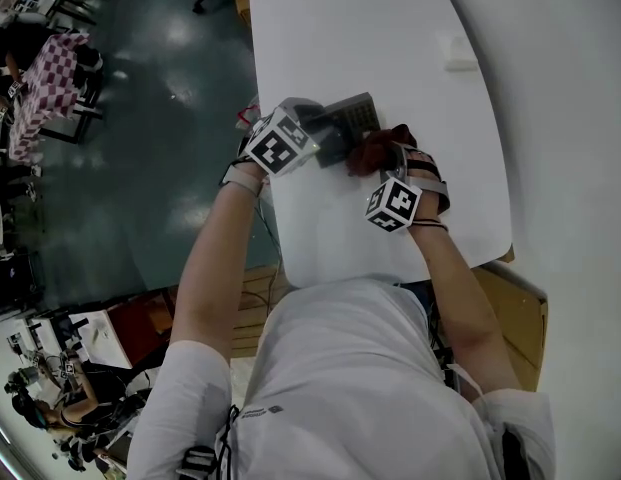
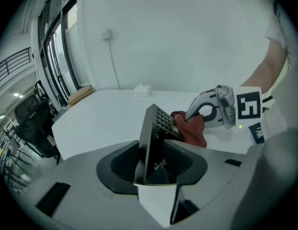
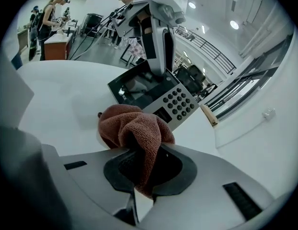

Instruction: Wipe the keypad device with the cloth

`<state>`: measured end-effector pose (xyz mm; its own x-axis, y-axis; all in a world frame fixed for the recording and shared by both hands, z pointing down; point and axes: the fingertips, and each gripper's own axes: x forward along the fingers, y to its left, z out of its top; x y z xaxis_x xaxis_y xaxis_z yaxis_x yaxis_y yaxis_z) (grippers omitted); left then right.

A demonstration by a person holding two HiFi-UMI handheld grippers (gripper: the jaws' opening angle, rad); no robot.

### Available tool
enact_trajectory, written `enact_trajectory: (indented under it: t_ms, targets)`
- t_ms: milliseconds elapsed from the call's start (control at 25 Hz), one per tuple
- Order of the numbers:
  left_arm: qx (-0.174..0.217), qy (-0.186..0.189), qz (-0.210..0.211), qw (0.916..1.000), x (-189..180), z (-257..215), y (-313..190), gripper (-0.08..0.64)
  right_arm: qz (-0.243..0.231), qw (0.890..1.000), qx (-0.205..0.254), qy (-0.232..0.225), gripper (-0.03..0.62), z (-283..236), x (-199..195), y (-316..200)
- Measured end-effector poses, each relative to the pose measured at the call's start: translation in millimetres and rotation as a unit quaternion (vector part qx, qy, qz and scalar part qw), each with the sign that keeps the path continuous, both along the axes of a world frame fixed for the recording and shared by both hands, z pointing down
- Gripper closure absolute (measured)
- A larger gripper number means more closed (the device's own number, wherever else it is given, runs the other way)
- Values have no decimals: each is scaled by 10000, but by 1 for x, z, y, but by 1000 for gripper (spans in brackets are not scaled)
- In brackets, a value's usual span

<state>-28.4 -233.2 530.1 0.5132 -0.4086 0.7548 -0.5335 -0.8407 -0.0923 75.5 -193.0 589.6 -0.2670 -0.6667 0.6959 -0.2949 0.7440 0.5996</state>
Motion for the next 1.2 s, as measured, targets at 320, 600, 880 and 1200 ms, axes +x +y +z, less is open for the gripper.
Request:
enact_trajectory:
  t_ms: [320,600,880,1200]
  targets:
    - [-14,3,-234,9997,-6,-1,5,396,-83,9998,-158,-86,554,14,2,7]
    - [-5,-109,-310,9995,-6,2,15,394,-92,9975,-45,-694,554,-27,-11,-2]
    - [3,-120,-266,9996,-1,-1,26,394,-407,9929,661,-902,554,-88,-43,-23]
    - [24,-117,-300,9995,3,1,30,394,-651,9938,725,-531,554,-82,-56,-36]
